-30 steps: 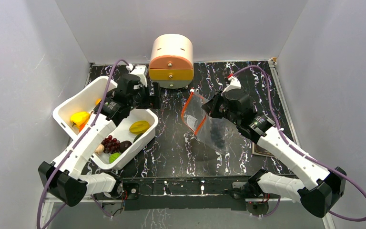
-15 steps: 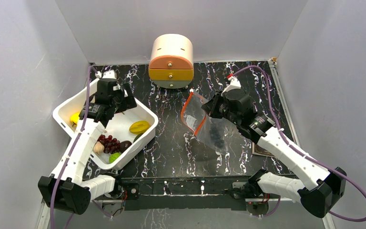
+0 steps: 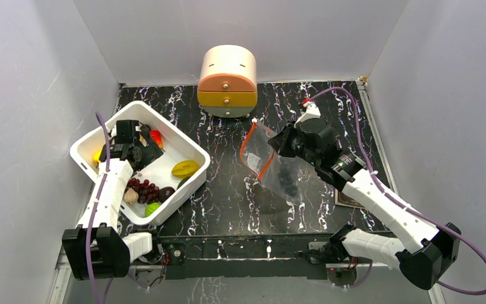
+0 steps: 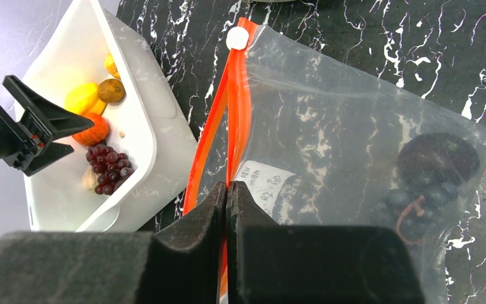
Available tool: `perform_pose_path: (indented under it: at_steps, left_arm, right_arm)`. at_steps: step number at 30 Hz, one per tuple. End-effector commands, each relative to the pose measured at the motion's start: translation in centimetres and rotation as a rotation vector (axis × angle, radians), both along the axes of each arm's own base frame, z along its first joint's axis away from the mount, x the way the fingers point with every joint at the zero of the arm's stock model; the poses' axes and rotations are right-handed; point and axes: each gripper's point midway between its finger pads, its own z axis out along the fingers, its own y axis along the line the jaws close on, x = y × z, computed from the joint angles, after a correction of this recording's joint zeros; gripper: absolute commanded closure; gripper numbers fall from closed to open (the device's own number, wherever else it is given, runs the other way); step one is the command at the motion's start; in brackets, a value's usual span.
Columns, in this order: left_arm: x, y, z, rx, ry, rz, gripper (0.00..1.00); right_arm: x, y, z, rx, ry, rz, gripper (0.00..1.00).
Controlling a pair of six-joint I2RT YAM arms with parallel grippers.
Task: Place the food in the zip-top bag and seal the zipper
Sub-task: Pick up the fake fruit from the bin.
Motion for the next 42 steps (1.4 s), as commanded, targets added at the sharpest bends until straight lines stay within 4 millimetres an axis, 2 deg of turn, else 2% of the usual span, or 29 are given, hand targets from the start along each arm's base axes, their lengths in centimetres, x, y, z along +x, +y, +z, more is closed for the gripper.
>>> perform_pose_path:
  at_steps: [1,4,10,13,20,25,28,32,38,42]
  left_arm:
    - [-1.8,1.9,-1.8,0.011,0.087,0.151,0.03]
    - [-3.0,2.5,-3.5,0.025,0.179,0.221,0.02]
    - [-4.5,3.6,-6.0,0.055,0.313,0.328,0.02]
    - [-5.0,4.0,-7.1,0.077,0.379,0.350,0.02]
    - [-4.2,1.9,-9.4,-0.041,0.370,0.322,0.02]
    - [-2.2,0.9,-9.2,-0.100,0.295,0.232,0.02]
    - [-0.3,-0.4,-8.9,-0.167,0.226,0.160,0.02]
    - [1.2,-1.9,-8.2,-0.244,0.164,0.095,0.04]
    - [2.3,-2.0,-6.8,-0.240,0.101,0.042,0.05]
    - [1.2,-0.5,-6.6,-0.159,0.143,0.080,0.07]
  right_arm:
    - [0.4,-0.2,2.4,0.032,-0.093,-0.010,1.00]
    - [0.8,-0.5,1.9,0.010,-0.094,-0.024,1.00]
    - [1.4,0.0,3.1,0.005,-0.115,-0.015,1.00]
    - [1.4,-0.1,2.9,0.004,-0.114,-0.021,1.00]
    - [1.1,0.1,2.2,0.015,-0.092,-0.010,1.00]
    - [1.2,0.0,2.5,0.020,-0.101,-0.017,1.00]
    - [1.3,0.1,2.4,0.018,-0.097,-0.014,1.00]
    - [1.3,0.3,2.4,0.024,-0.096,-0.011,1.00]
    - [1.3,0.1,2.4,0.019,-0.096,-0.018,1.00]
    - [1.3,0.1,2.5,0.020,-0.098,-0.020,1.00]
